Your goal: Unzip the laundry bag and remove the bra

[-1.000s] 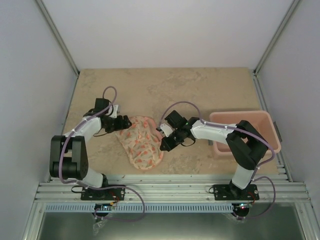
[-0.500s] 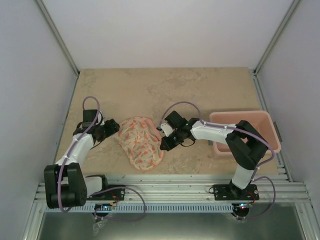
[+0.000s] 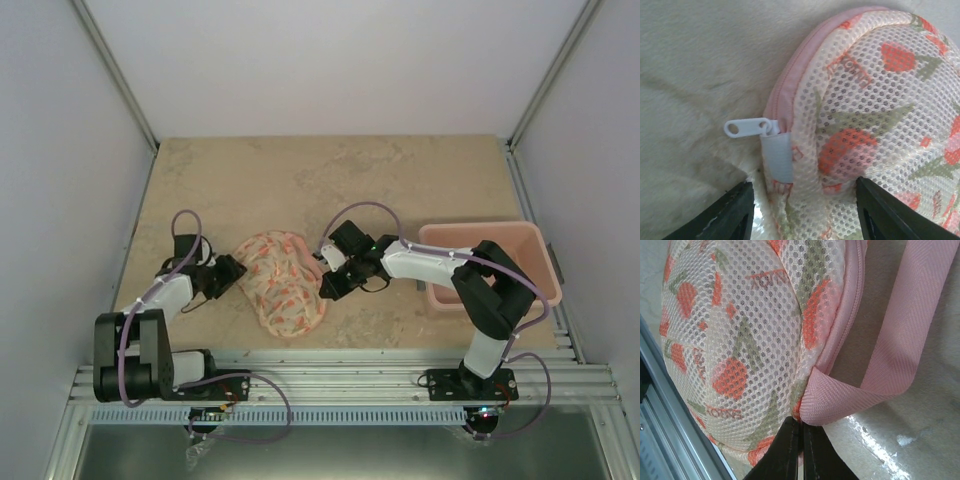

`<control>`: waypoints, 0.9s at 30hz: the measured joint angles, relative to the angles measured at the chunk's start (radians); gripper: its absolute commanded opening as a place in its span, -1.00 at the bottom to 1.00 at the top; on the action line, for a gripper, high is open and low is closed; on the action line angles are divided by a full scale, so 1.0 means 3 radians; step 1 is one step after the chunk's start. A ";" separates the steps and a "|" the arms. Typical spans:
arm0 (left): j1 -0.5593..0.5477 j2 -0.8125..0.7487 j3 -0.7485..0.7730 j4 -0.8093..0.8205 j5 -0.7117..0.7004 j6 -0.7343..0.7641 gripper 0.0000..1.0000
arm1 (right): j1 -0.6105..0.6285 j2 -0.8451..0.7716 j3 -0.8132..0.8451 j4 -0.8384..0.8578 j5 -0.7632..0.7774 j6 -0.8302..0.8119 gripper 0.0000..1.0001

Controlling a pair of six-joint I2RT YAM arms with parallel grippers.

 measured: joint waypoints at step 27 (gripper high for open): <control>-0.0196 -0.0389 0.0507 -0.0094 0.0551 0.1106 -1.00 | -0.0281 -0.0559 0.0388 -0.0196 0.0075 -0.0416 0.41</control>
